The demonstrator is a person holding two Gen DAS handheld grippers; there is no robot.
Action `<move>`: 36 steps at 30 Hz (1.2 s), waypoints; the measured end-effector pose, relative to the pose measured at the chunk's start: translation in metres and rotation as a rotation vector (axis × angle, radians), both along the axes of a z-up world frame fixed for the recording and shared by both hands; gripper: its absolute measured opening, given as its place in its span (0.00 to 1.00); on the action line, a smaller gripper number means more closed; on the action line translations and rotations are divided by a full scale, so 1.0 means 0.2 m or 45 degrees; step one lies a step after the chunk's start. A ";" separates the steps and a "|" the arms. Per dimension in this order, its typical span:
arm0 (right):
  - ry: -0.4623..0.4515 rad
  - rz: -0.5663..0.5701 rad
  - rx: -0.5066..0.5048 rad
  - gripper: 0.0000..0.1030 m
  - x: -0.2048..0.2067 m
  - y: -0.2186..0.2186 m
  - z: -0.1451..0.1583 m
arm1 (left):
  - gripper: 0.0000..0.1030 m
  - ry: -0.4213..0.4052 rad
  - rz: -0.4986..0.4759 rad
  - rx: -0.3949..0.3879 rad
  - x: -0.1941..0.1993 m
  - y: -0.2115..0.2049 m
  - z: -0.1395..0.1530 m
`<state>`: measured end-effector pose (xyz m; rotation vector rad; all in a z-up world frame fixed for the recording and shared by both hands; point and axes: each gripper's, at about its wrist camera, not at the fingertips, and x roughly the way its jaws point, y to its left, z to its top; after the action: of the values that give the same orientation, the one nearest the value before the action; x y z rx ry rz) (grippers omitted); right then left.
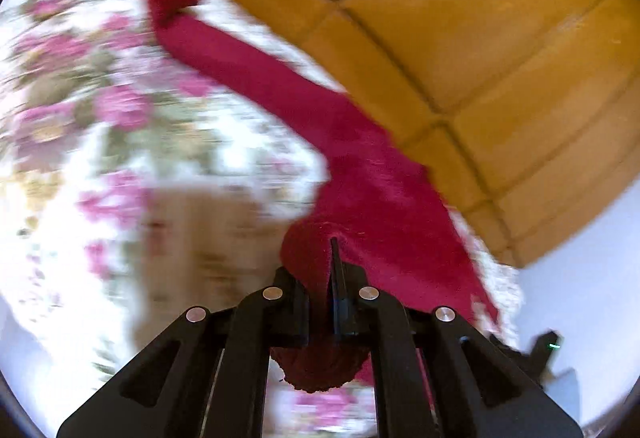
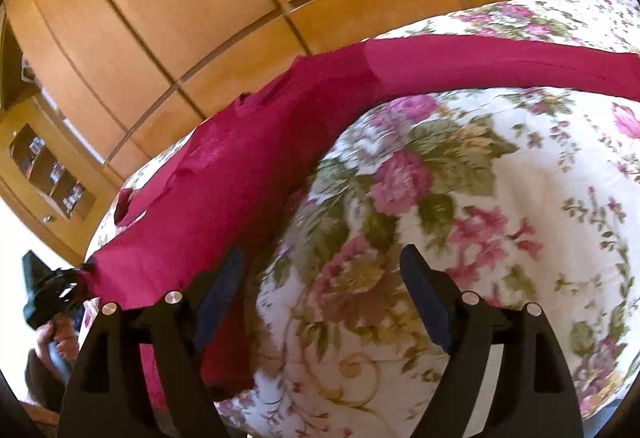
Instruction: Fold small clothes
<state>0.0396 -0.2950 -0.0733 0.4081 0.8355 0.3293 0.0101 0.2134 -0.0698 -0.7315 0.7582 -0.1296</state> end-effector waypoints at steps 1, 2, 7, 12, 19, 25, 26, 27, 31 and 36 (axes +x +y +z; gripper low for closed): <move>0.000 0.023 -0.001 0.78 0.00 0.03 0.00 | 0.06 0.035 0.007 0.005 0.01 0.00 -0.04; -0.001 0.041 0.005 0.78 -0.01 0.04 0.00 | 0.06 0.058 0.008 -0.009 0.02 0.01 -0.08; 0.008 0.170 0.053 0.65 -0.02 0.13 0.00 | 0.06 0.093 -0.005 0.077 0.05 -0.06 -0.15; 0.128 0.345 0.074 0.41 0.00 0.25 -0.09 | 0.06 0.092 -0.001 0.066 0.07 -0.07 -0.15; -0.006 0.443 0.053 0.10 -0.07 0.23 0.09 | 0.06 0.014 -0.043 0.062 -0.04 -0.04 -0.07; -0.343 0.392 0.023 0.10 -0.32 -0.10 0.56 | 0.06 -0.101 -0.241 0.064 -0.09 -0.20 0.08; -0.345 0.392 -0.002 0.10 -0.35 -0.15 0.57 | 0.06 -0.101 -0.291 0.077 -0.10 -0.24 0.09; -0.324 0.407 -0.021 0.10 -0.38 -0.18 0.55 | 0.06 -0.097 -0.315 0.095 -0.11 -0.27 0.09; -0.042 0.526 -0.155 0.12 -0.43 -0.18 0.25 | 0.06 0.026 -0.392 0.246 -0.12 -0.34 0.03; 0.215 0.473 -0.252 0.48 -0.38 -0.21 -0.08 | 0.08 0.192 -0.477 0.275 -0.15 -0.34 -0.12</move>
<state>-0.0374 -0.3366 -0.0886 0.0934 1.1007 0.5559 -0.0198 0.1454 -0.0930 -0.3910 1.0321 -0.3291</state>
